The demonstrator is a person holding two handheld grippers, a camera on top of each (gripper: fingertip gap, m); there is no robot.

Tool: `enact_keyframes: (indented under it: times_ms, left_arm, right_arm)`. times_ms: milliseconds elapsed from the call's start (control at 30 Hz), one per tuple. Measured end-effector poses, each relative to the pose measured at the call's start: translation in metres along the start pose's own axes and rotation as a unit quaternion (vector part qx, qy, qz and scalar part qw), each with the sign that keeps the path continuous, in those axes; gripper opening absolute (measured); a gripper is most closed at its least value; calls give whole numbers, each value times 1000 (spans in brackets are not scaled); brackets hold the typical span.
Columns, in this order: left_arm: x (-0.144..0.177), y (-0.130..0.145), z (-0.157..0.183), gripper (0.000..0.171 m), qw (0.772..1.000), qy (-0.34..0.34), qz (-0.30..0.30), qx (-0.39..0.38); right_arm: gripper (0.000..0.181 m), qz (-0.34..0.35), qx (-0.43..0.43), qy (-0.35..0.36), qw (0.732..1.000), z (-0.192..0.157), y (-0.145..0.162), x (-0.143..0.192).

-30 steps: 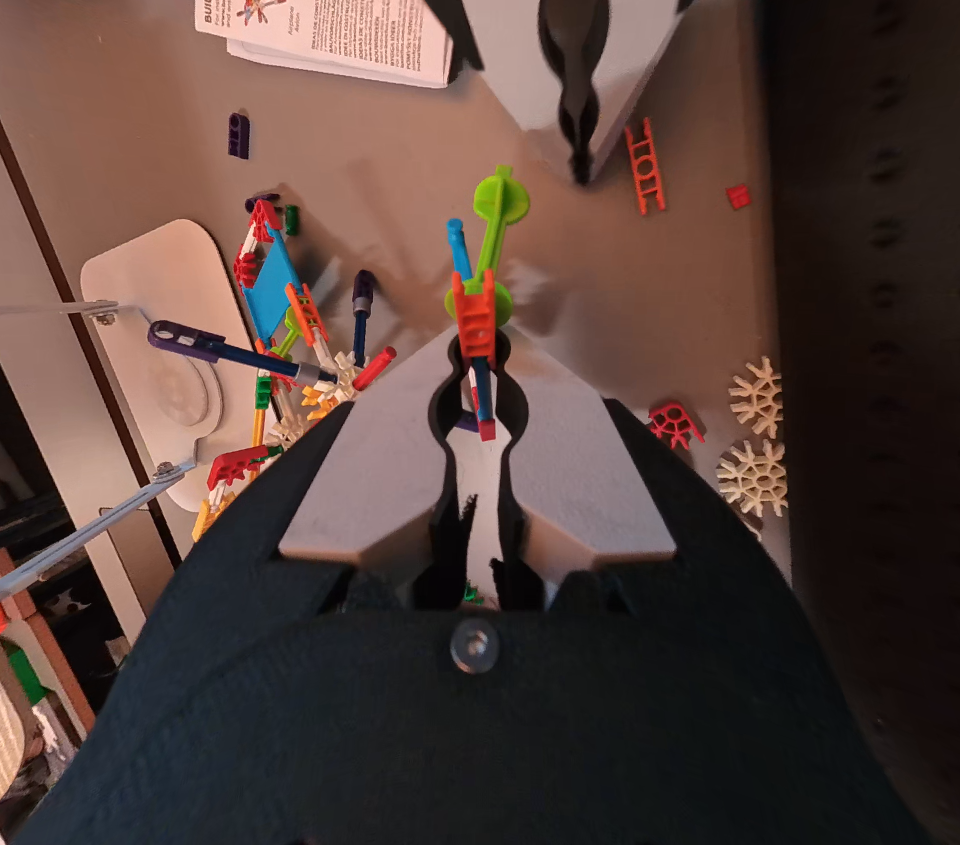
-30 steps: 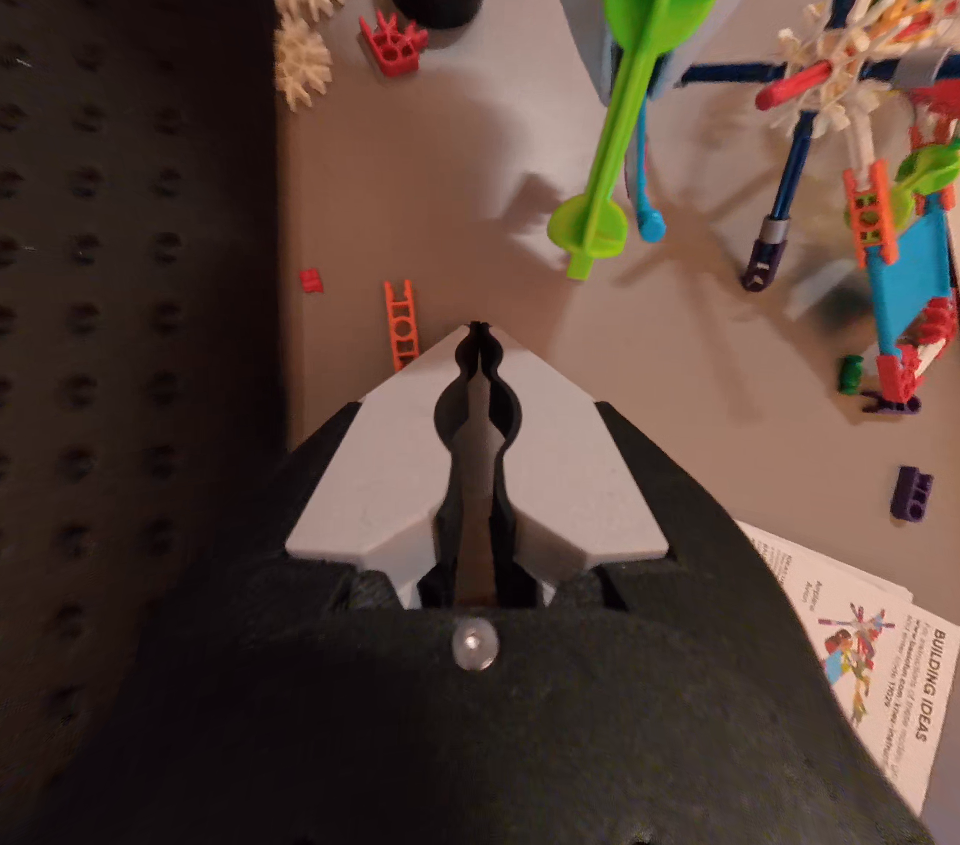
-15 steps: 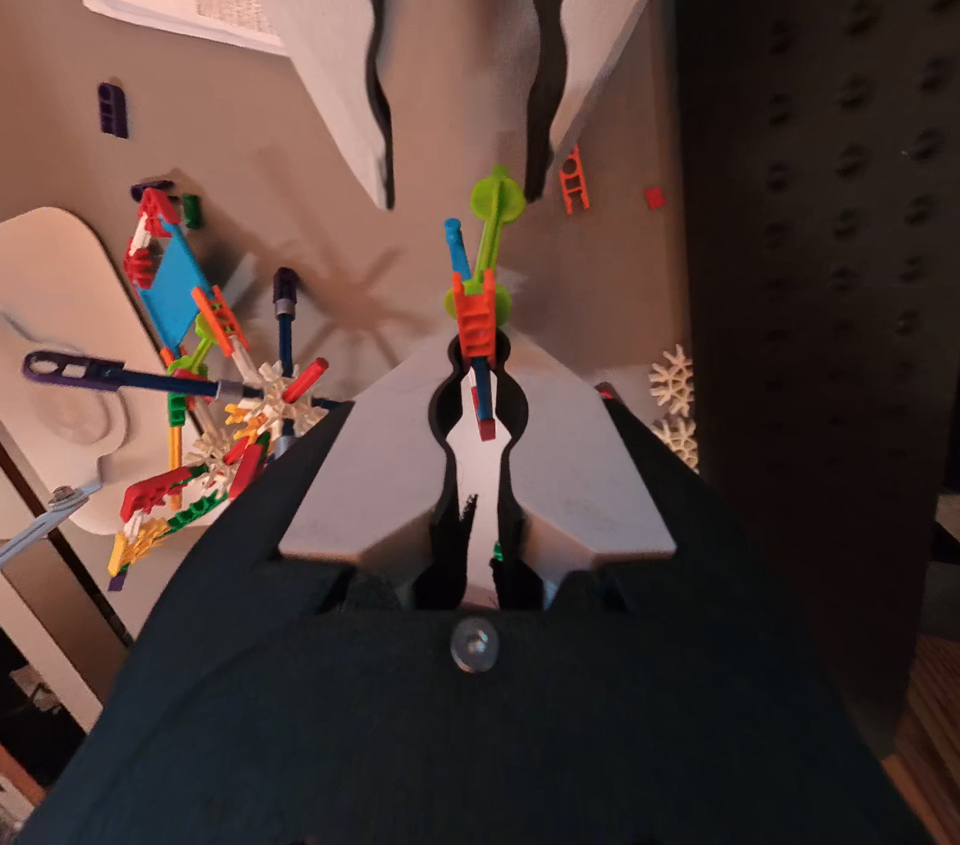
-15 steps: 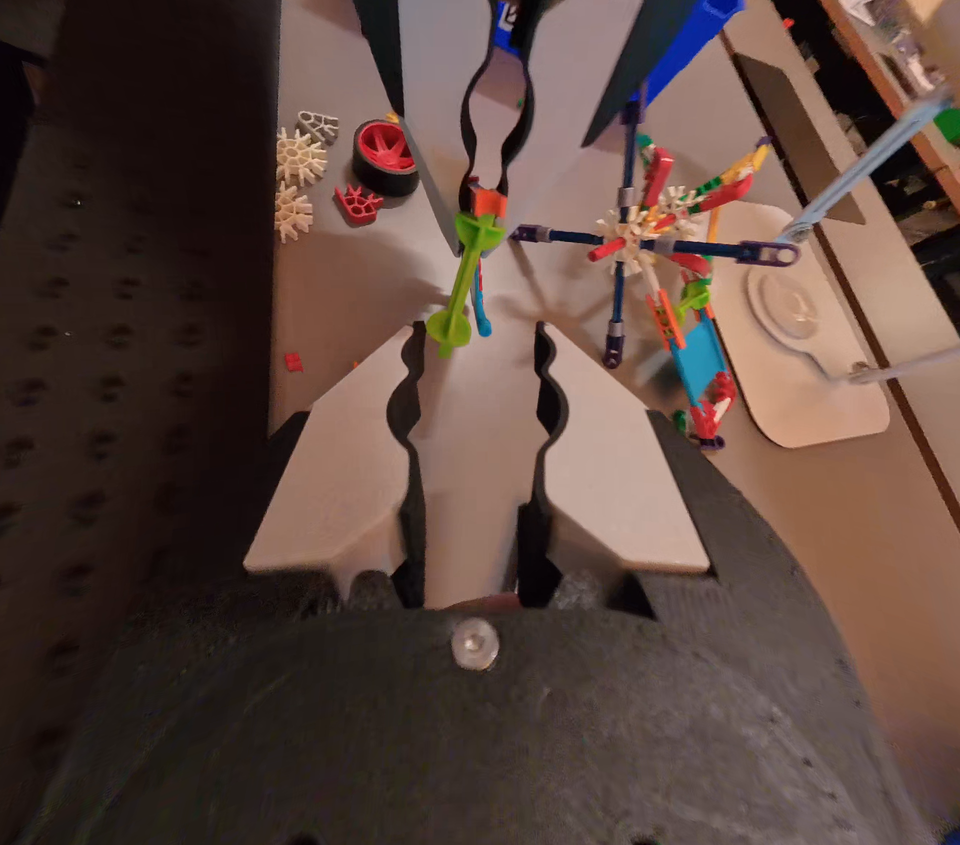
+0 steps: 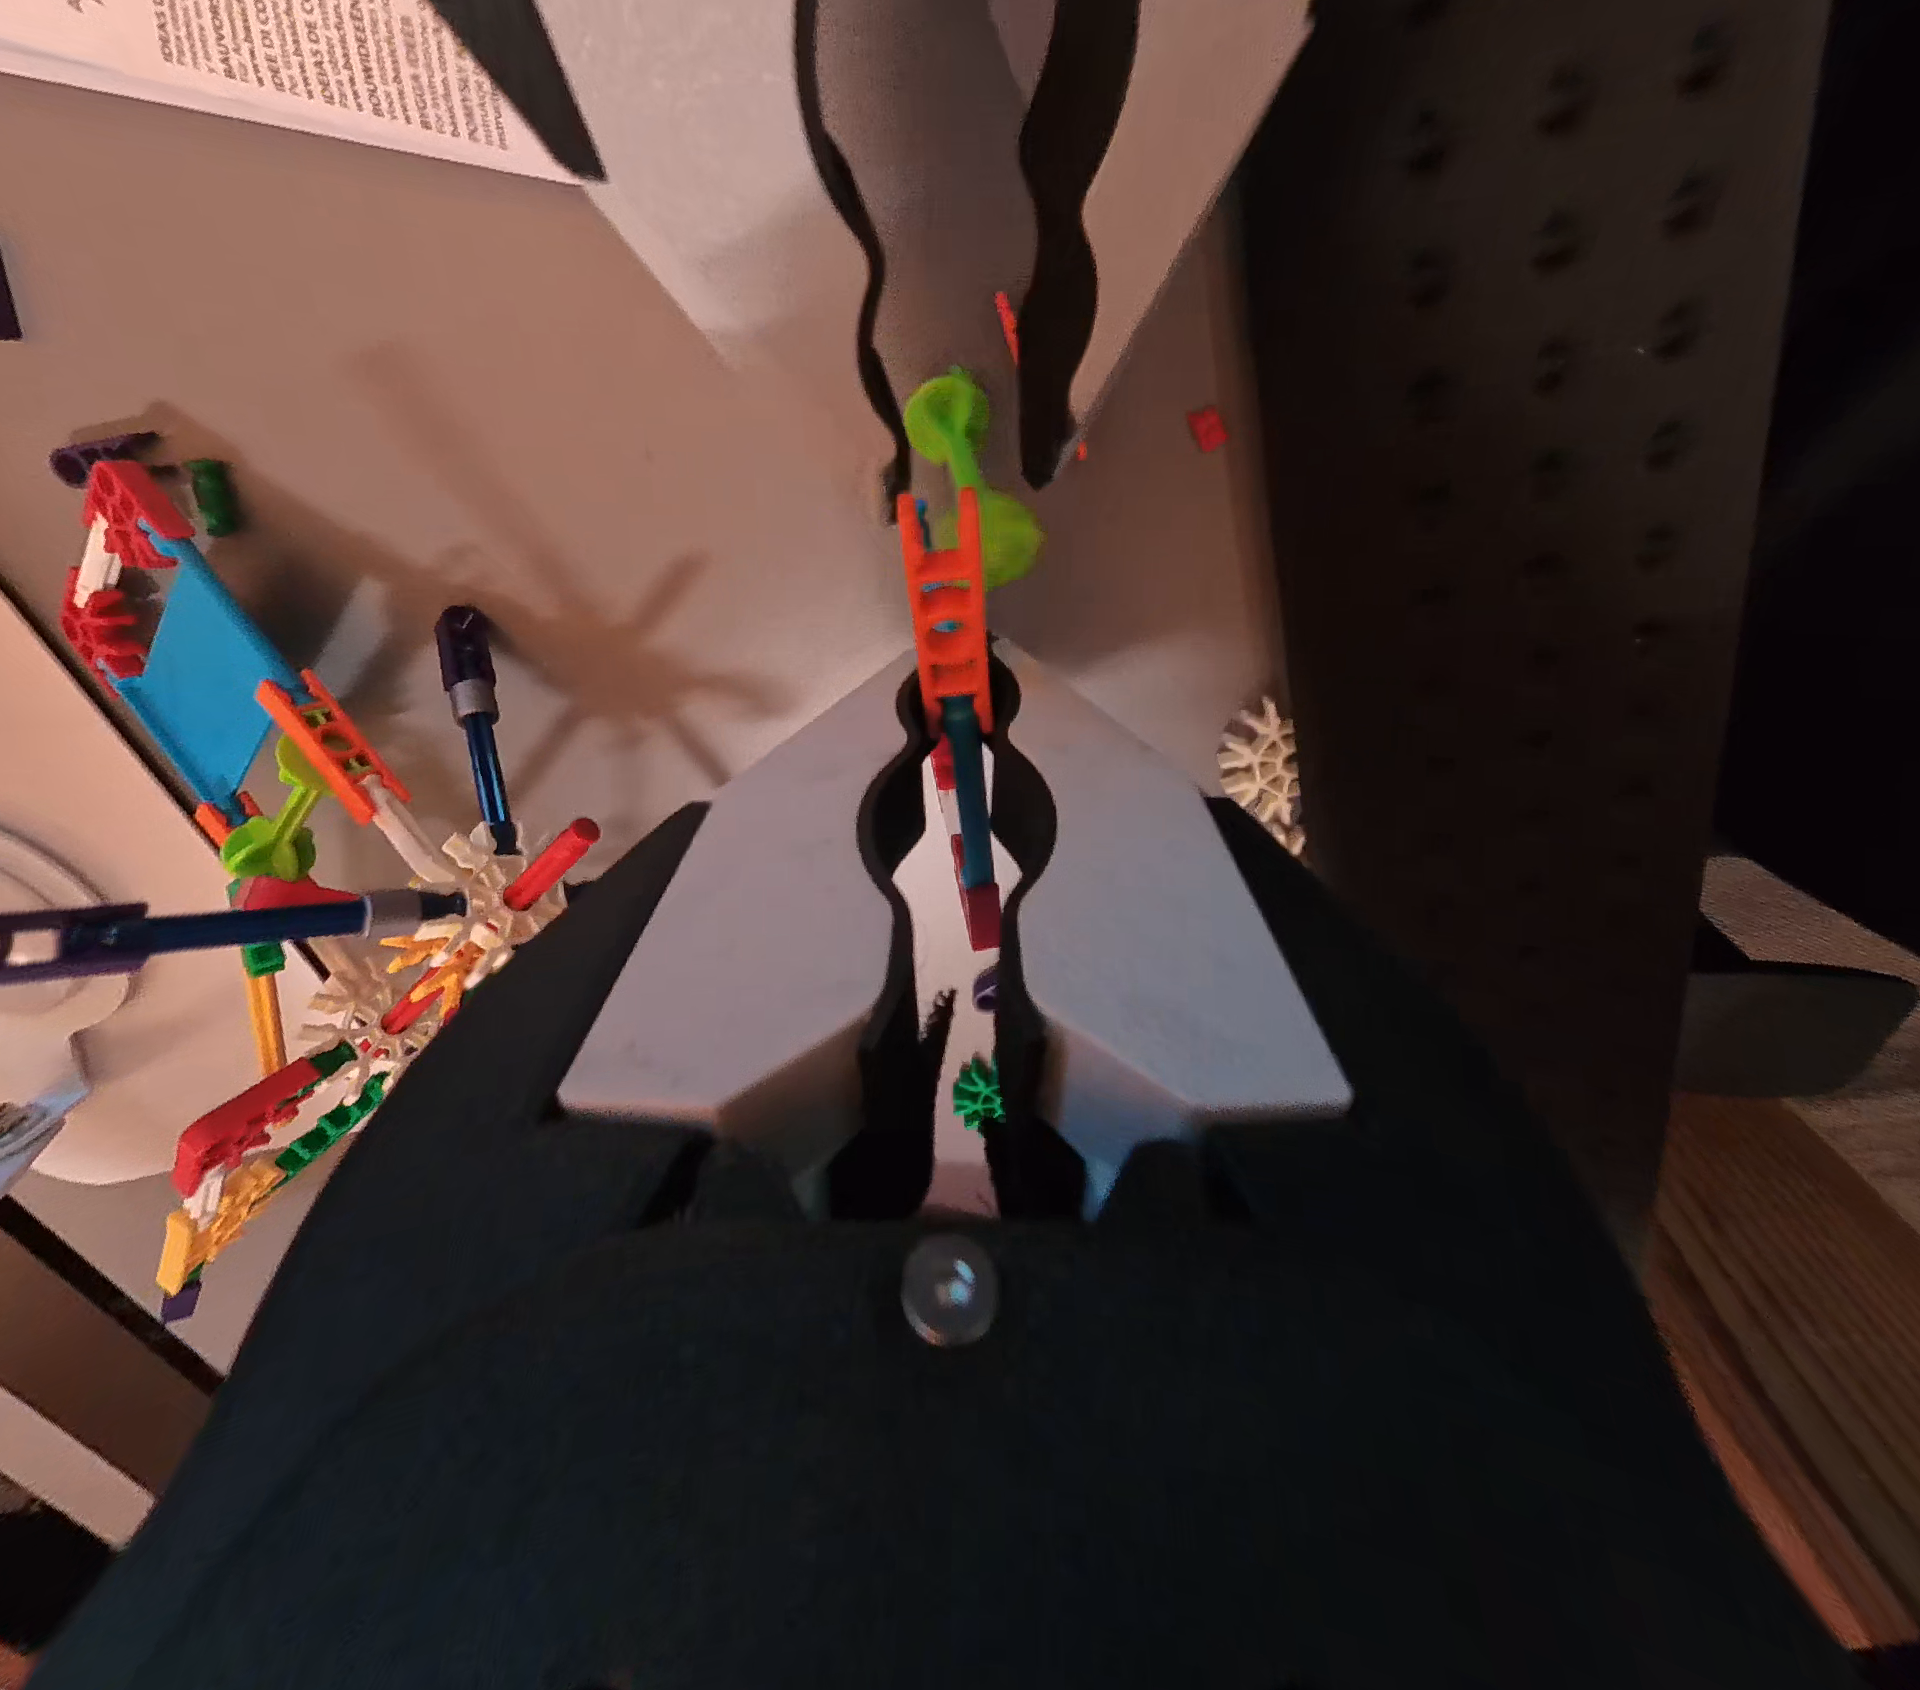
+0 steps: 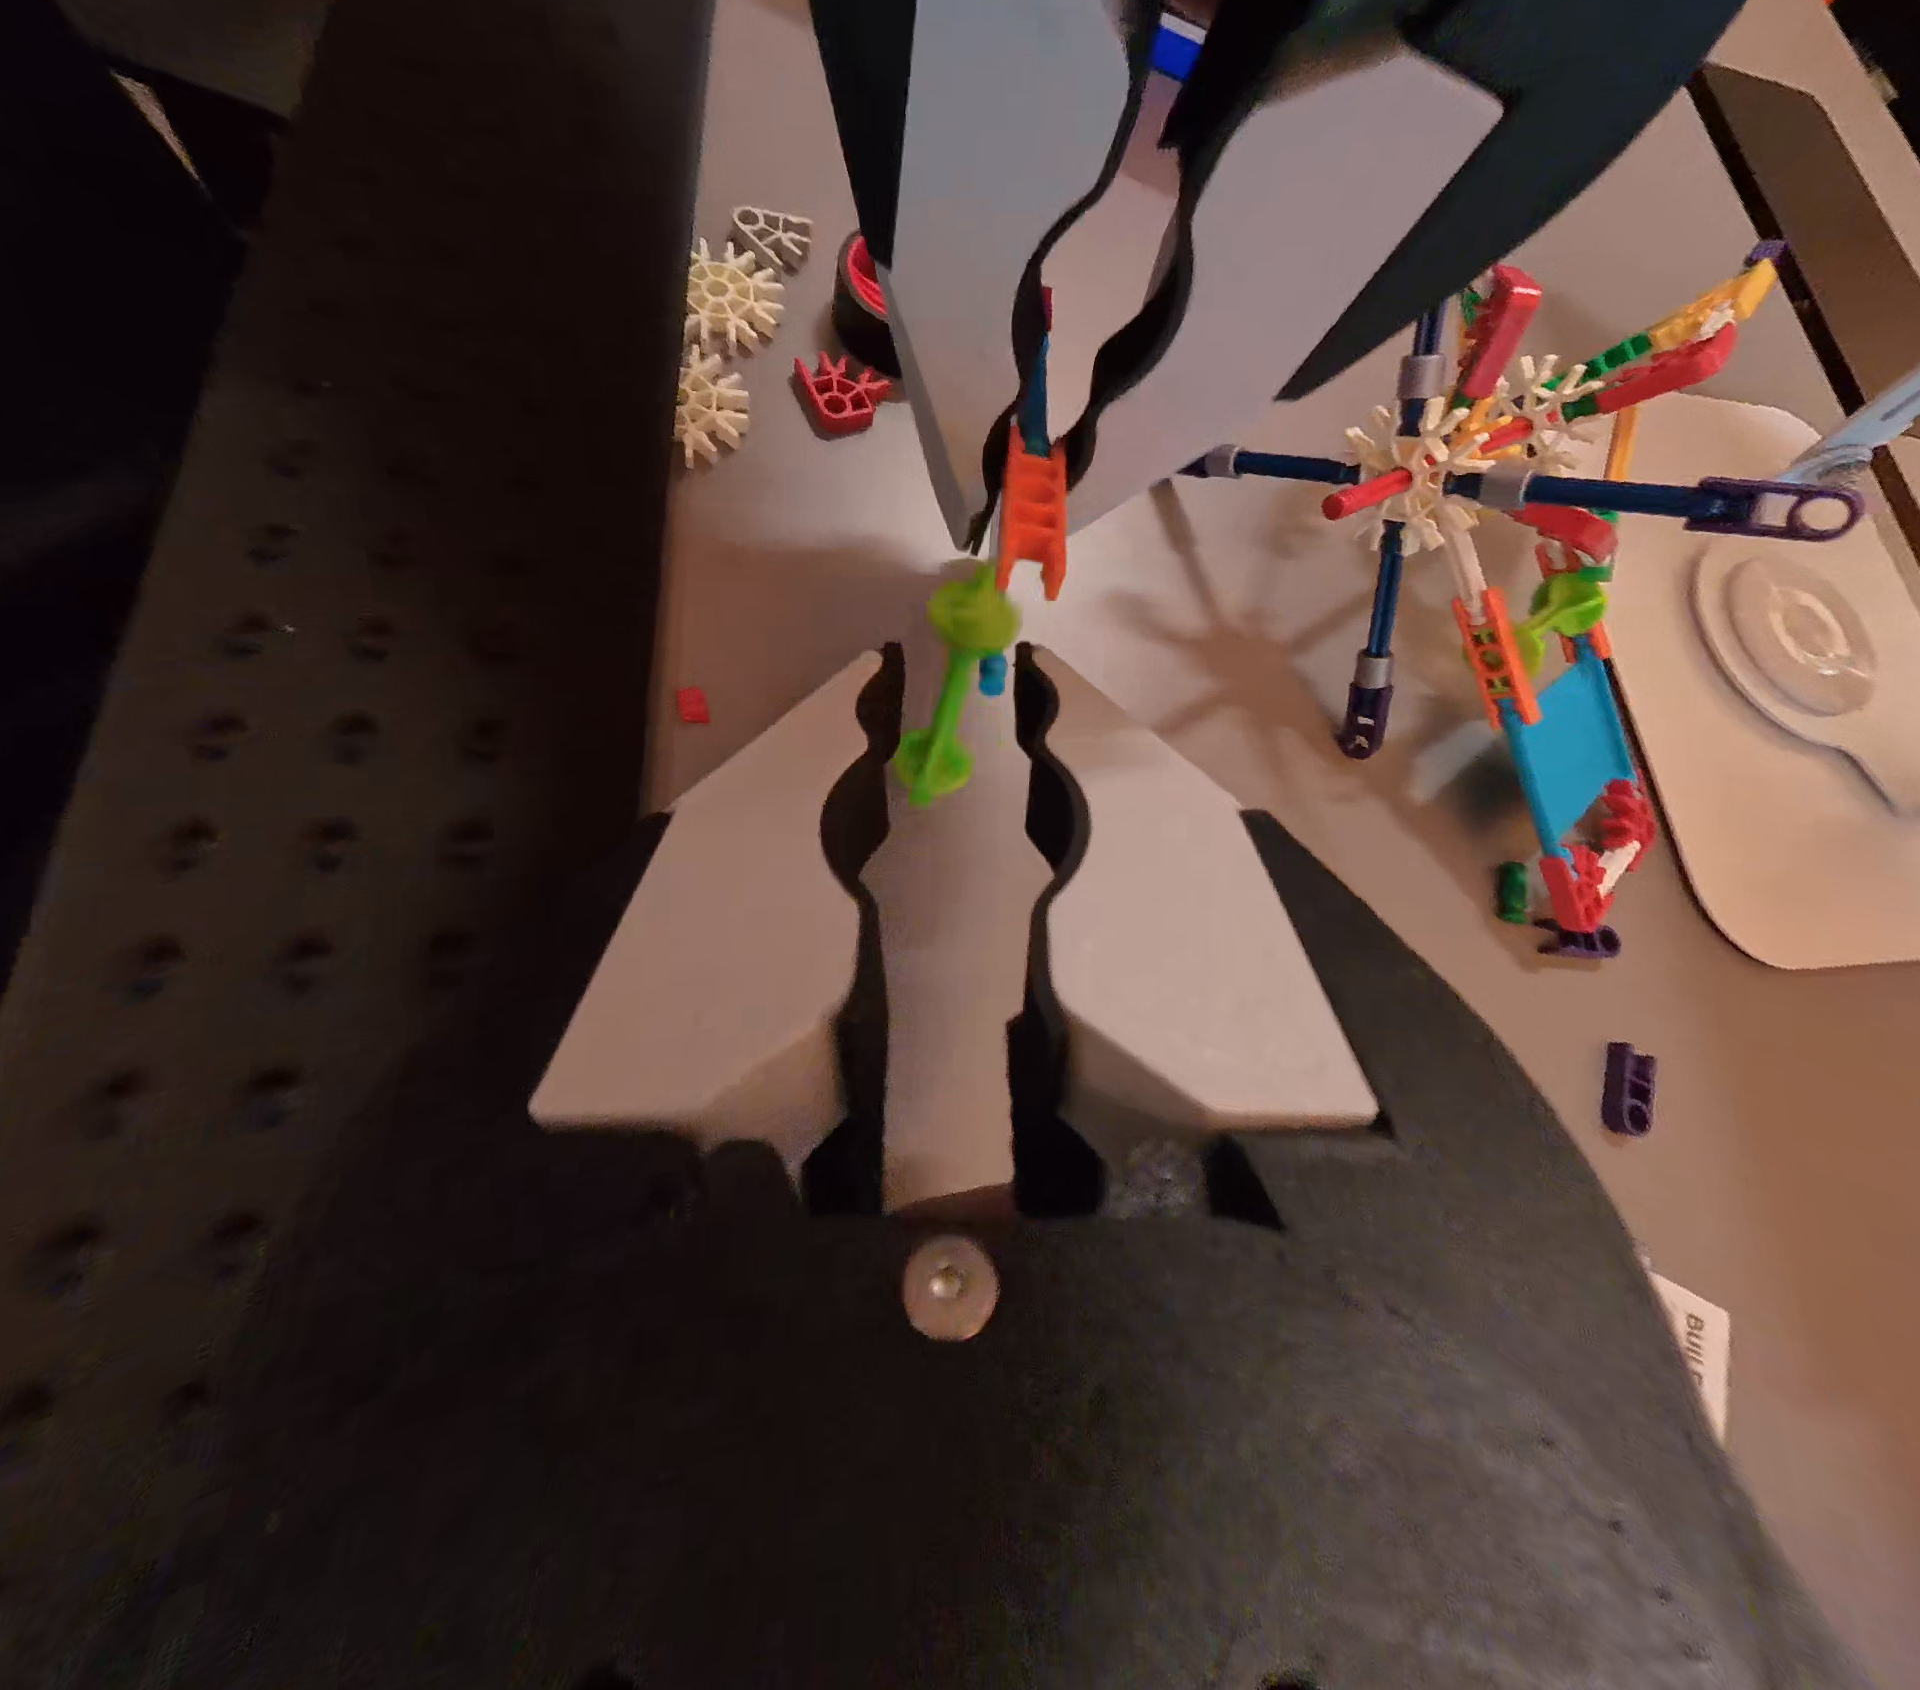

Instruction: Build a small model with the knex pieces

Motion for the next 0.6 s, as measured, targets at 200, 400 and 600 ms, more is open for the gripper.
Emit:
enact_keyframes:
  times_ms: [200,400,600]
  left_arm:
    - [0,-8,0,2,1000,-1,1,-6]
    - [-2,-2,1,3,1000,-1,0,3]
    - [-11,10,3,3,1000,19,-17,18]
  right_arm:
    - [9,-2,-2,7,1000,3,2,-2]
    - [13,-12,5,-4,1000,-2,7,3]
    - [13,-40,10,-81,996,-28,21,2]
Point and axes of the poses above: each gripper's, where its closed fingertips meet, x back along the fingers, y out of its underside, z = x × y across the jaws, the point moved 2 cm from there along x, back along the fingers
